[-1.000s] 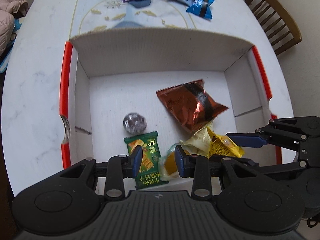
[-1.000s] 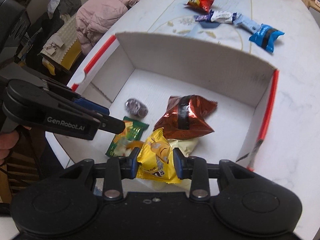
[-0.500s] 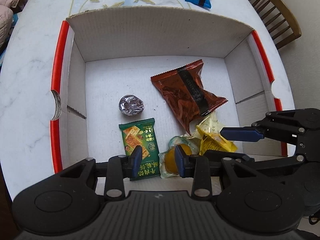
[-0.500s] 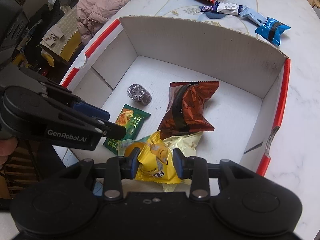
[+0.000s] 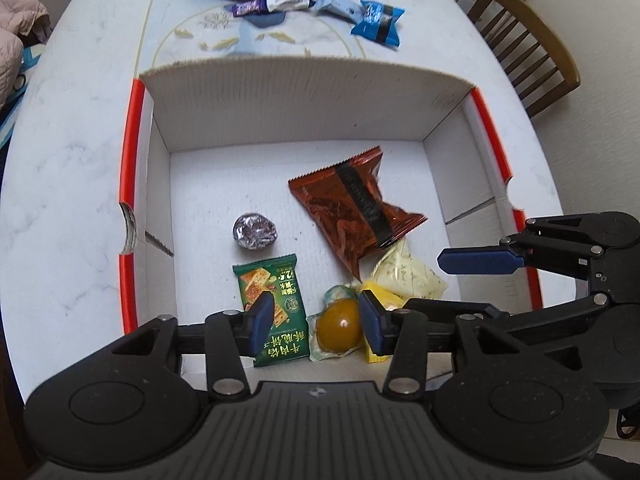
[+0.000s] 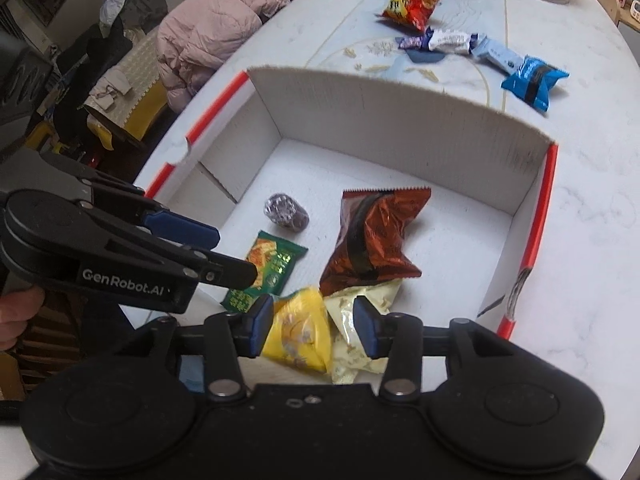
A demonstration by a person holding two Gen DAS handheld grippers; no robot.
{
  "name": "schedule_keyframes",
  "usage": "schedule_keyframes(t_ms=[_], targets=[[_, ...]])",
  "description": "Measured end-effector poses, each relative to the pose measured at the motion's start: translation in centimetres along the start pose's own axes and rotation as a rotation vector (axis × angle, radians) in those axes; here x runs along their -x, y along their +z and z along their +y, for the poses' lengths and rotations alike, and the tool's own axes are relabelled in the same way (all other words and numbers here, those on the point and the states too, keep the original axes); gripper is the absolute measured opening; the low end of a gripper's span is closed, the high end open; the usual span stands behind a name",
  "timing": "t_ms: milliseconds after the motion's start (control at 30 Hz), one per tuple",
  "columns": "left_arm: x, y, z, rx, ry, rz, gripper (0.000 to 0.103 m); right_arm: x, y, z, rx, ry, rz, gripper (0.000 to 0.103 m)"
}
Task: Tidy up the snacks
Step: 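Lift both tools out of the box and move back to the snacks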
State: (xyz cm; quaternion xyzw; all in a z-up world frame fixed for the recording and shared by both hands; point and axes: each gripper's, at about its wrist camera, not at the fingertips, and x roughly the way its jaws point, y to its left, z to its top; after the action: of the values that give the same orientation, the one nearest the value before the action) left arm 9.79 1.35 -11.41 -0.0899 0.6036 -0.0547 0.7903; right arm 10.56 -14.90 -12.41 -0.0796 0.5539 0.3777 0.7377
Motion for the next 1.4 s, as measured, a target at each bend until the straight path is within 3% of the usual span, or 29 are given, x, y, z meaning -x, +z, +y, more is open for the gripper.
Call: schedule_keyframes(t_ms=[367, 533, 600, 733, 833, 1000, 1200, 1400], targets=[[3.1, 1.4, 0.3, -0.005, -0.005, -0.090, 0.052, 3.4, 2.0, -0.2, 0.019, -0.007, -0.094, 0.062], [5.1, 3.0, 0.7, 0.003, -0.003, -0.154, 0.058, 5.2, 3.7, -0.6, 0.043, -0.026, -0.140, 0.064], [5.9, 3.8, 0.9, 0.005, 0.000, -0.179, 0.058, 5.9, 4.5, -0.8, 0.050, -0.032, -0.163, 0.074], [7.4, 5.4, 1.0, 0.007, 0.011, -0.232, 0.068, 7.0, 6.2, -1.5, 0.064, -0.041, -0.204, 0.078], [7.9, 6.7, 1.2, 0.015, 0.018, -0.256, 0.069, 7.6, 7.6, -2.2, 0.069, -0.046, -0.231, 0.083], [7.9, 9.1, 1.5, 0.033, 0.024, -0.270, 0.069, 8.1, 10.1, -3.5, 0.085, -0.043, -0.272, 0.100], [7.4, 13.2, 2.5, 0.068, 0.056, -0.271, 0.069, 8.1, 13.9, -5.2, 0.127, -0.057, -0.288, 0.100], [7.3, 18.6, 3.7, 0.099, 0.078, -0.274, 0.069, 7.4, 18.1, -6.8, 0.256, -0.086, -0.285, 0.100]])
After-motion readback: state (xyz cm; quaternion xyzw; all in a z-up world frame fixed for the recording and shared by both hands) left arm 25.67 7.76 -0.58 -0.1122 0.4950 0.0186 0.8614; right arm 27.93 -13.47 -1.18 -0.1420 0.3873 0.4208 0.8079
